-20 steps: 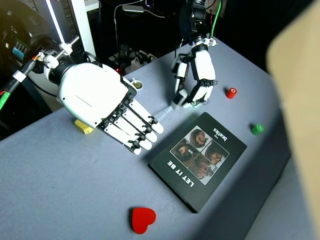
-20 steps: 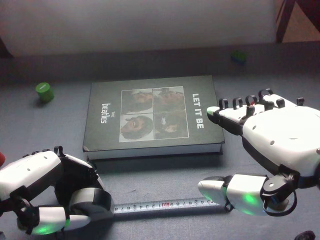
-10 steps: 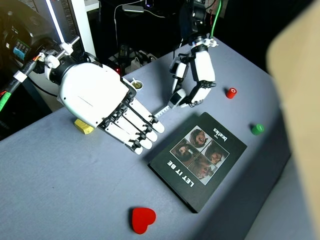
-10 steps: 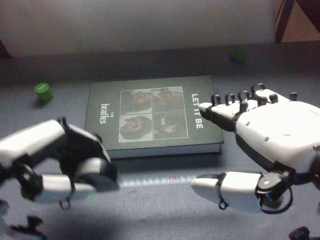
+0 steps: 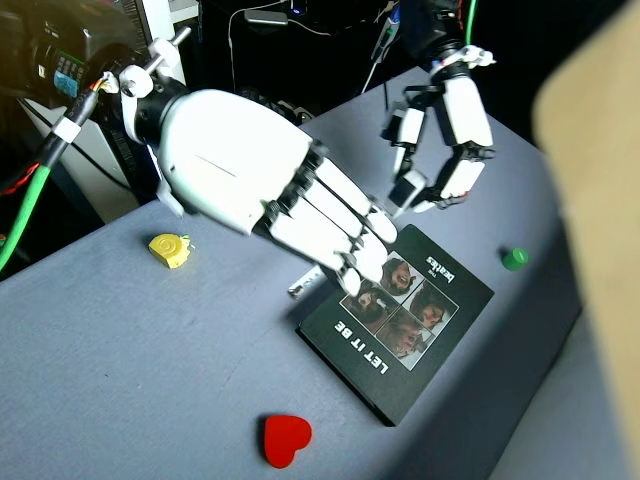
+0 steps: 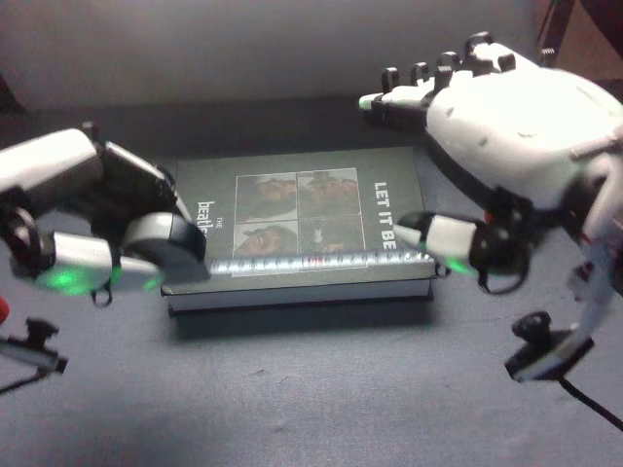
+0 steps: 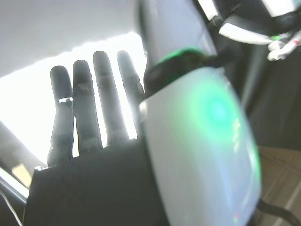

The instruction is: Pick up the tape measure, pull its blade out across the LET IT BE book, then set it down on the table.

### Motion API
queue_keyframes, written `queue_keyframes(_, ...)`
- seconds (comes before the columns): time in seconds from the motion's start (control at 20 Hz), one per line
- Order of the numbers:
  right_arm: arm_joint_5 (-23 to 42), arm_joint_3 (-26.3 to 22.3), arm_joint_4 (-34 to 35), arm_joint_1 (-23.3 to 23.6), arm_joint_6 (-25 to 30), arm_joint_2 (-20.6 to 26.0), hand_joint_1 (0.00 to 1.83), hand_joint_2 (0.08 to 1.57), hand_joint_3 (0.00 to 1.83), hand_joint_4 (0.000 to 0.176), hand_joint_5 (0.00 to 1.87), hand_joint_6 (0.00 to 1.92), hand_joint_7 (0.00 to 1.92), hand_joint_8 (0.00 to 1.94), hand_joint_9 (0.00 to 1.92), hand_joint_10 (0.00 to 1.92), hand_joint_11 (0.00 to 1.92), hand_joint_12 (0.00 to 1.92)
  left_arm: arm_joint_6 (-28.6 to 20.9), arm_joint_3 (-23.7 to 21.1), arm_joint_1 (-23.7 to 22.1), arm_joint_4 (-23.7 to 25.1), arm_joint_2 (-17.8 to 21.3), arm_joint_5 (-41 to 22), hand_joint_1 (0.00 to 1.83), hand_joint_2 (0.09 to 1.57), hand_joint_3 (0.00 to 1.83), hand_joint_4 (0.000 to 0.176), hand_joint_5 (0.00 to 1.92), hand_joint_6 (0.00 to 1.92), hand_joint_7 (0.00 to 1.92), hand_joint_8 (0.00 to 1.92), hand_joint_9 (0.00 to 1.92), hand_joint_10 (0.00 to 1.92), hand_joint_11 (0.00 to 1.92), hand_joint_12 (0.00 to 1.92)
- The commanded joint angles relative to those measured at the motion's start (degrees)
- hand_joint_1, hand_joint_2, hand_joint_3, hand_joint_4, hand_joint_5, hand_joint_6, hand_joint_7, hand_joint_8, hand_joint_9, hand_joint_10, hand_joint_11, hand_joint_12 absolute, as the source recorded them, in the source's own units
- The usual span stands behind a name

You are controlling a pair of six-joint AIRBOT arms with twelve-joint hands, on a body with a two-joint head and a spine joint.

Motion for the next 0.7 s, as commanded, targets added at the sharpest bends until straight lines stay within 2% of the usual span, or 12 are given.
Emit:
queue_keyframes(0.0,1.60,0.50,-3.14,1.67,-0.91,-1.00,1.07,1.12,0.00,0.000,0.52,0.02,0.54,0.01,0.46,0.02,0.04,1.07,-1.05,0.67,-1.74,0.85,-0.34,-4.30,1.39,1.07,0.00,0.000,0.98,0.85,1.18,0.62,0.98,1.11,0.87,0.95)
queue_keyframes(0.1,2.49,4.01,1.42,4.58,-4.37,-4.63,1.07,1.12,0.00,0.000,0.55,0.02,0.59,0.02,0.52,0.04,0.10,1.09,-1.35,2.15,-4.78,1.63,-0.52,-1.93,1.39,1.07,0.00,0.000,0.97,0.86,1.18,0.62,0.98,1.11,0.87,0.95)
queue_keyframes(0.25,2.45,8.69,3.58,6.44,-6.34,-8.59,1.08,1.13,0.00,0.000,0.64,0.03,0.65,0.02,0.60,0.04,0.16,1.10,-1.32,4.01,-8.74,2.24,-0.73,2.38,1.39,1.07,0.00,0.000,0.98,0.85,1.19,0.59,1.00,1.10,0.88,0.97)
queue_keyframes(0.4,1.37,12.55,10.26,7.99,-9.84,-11.19,1.09,1.13,0.00,0.000,0.66,0.03,0.69,0.02,0.64,0.05,0.19,1.11,-1.05,5.45,-9.91,2.23,-1.21,3.71,1.39,1.06,0.00,0.000,0.99,0.83,1.20,0.57,1.00,1.09,0.88,0.96)
queue_keyframes(0.65,2.31,16.36,11.56,8.38,-11.10,-14.77,1.09,1.13,0.00,0.000,0.66,0.01,0.70,0.01,0.66,0.03,0.20,1.10,-1.05,7.03,-10.80,3.43,-2.15,5.35,1.39,1.06,0.00,0.000,1.00,0.82,1.21,0.57,0.99,1.09,0.86,0.95)
